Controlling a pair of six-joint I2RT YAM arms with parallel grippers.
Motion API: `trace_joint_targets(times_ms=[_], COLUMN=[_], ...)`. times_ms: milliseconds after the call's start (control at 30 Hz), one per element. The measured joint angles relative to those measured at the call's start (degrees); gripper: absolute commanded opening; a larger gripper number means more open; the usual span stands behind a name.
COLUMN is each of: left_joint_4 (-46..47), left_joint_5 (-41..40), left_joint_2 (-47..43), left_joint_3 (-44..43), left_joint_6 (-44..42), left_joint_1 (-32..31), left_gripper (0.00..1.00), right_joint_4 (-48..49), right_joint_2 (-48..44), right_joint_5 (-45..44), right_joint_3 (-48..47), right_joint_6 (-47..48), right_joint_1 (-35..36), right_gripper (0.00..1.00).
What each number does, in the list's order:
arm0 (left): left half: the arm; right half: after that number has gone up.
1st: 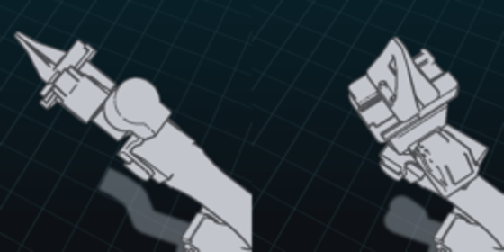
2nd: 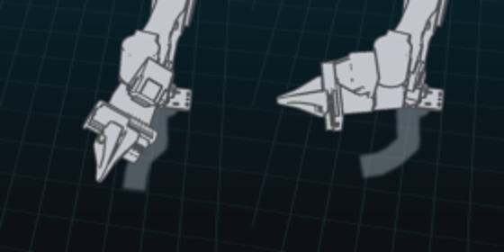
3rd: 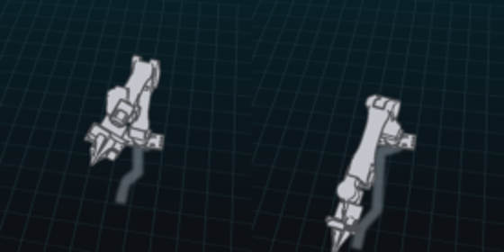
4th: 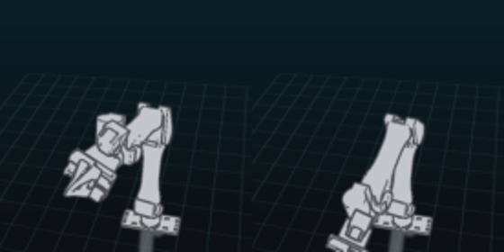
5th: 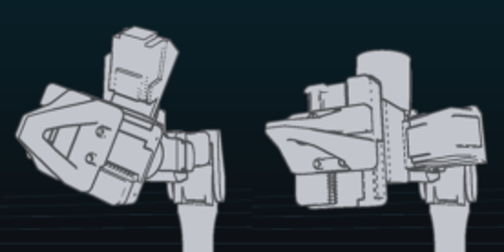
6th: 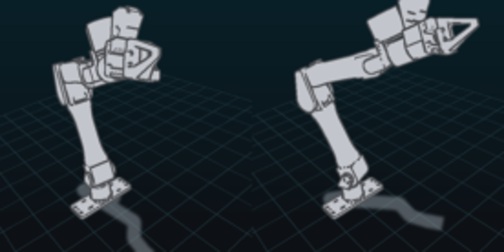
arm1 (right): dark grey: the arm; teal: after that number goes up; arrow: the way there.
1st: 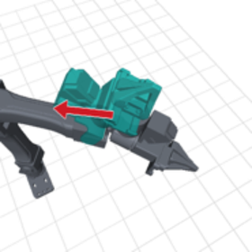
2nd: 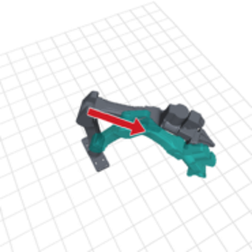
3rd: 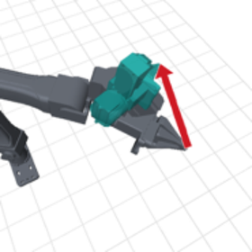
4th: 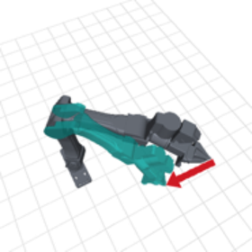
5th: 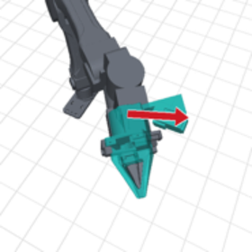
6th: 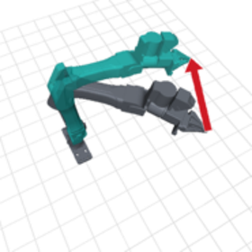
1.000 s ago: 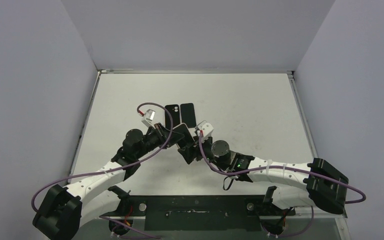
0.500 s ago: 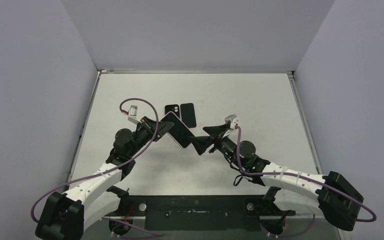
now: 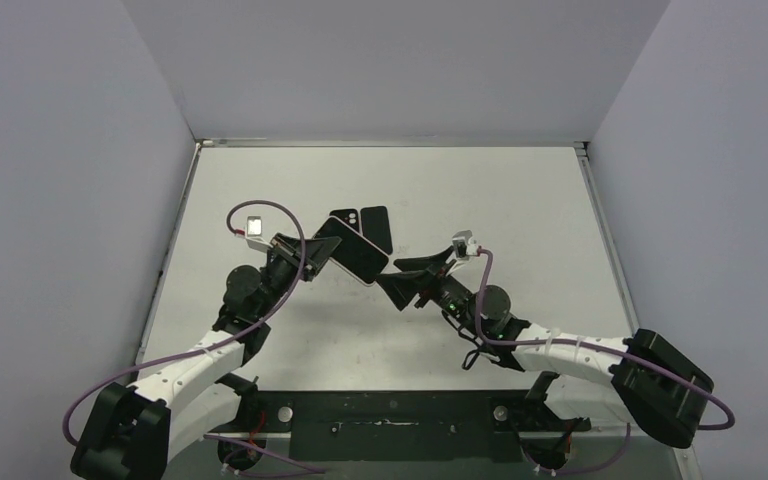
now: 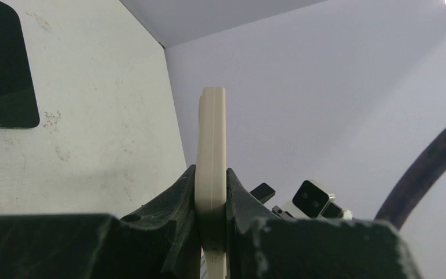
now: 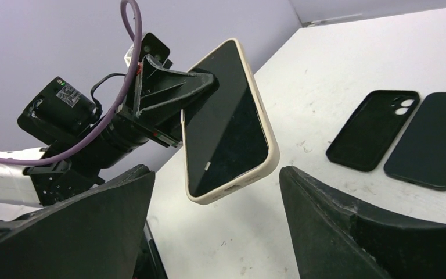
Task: Take the phone out of the phone case
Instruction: Pick up the phone at the center of the board, then remove the phone case from the phone.
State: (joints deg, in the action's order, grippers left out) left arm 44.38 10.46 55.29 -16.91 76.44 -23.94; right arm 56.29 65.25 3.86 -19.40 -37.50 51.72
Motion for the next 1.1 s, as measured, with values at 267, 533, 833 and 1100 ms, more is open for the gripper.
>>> trace_joint_targets(times_ms=[267, 533, 833, 1100], left_joint_4=[3.26, 5.40, 7.93, 8.52], left_joint_5=[-1.44, -1.75, -1.75, -1.25], left_joint_2=[0.00, 0.00, 0.11, 0.28], left_joint_3=[1.25, 1.40, 1.49, 1.46], left_joint_6=[4.46, 6.03, 7.54, 7.54], left_joint_1=[-0.70, -1.25, -1.22, -0.07], left_gripper=[0.00, 0.00, 0.00, 0.00], right_joint_4=[8.17, 14.23, 16.06, 14.75], right_joint_2=[8.50, 12.63, 13.14, 14.23], right_joint_5=[4.81, 8.72, 11.58, 16.28], right_joint_3=[-0.11, -1.36, -2.64, -4.74], right_joint_6=[-4.48, -7.08, -8.33, -5.95], right_joint_1=[0.00, -0.46, -1.55, -3.04], right_gripper=[0.61, 0.49, 0.27, 0.11])
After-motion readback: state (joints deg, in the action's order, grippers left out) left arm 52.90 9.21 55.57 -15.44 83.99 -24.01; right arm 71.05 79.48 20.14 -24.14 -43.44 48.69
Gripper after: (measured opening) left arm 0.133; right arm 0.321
